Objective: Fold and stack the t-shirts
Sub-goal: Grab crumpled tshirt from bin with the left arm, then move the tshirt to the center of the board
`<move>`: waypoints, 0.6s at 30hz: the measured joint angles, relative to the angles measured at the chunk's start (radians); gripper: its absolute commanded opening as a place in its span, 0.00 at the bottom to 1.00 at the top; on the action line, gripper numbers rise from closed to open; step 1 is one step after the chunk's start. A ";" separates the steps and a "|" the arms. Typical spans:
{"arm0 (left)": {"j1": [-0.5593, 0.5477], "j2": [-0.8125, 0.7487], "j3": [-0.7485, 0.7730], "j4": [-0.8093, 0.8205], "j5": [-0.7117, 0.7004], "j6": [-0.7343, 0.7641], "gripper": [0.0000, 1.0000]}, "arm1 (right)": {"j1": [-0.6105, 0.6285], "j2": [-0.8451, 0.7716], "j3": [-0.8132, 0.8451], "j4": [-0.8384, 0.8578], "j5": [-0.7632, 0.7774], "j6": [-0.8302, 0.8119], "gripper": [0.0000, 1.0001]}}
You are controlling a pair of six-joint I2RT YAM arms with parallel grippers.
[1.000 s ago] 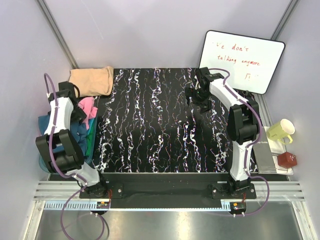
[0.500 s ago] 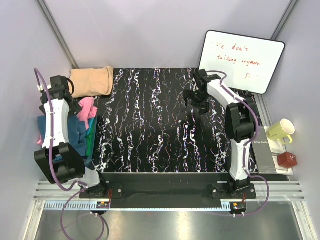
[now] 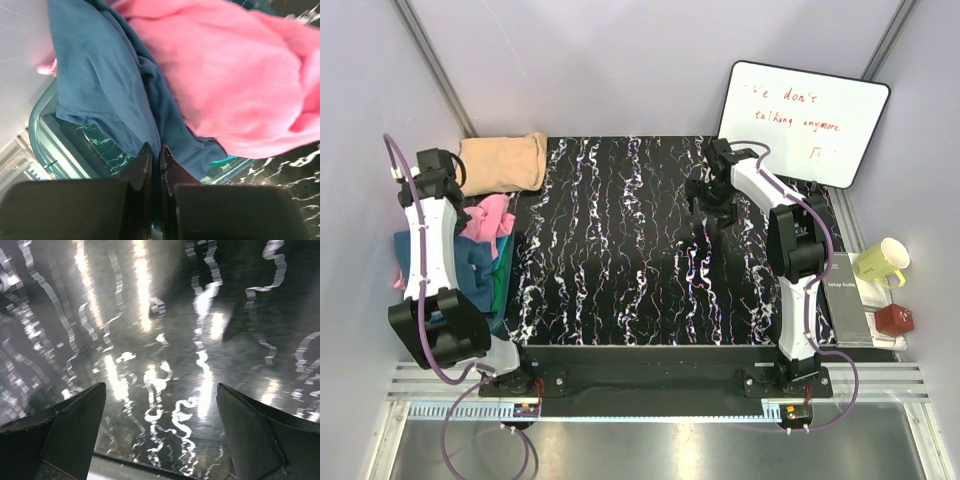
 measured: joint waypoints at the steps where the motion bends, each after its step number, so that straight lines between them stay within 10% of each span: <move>1: 0.000 -0.010 0.012 -0.003 0.003 -0.002 0.00 | 0.000 0.000 0.001 0.000 0.022 0.000 1.00; 18: -0.380 -0.074 0.698 -0.037 0.045 -0.012 0.00 | -0.018 -0.042 0.326 -0.018 0.250 0.020 1.00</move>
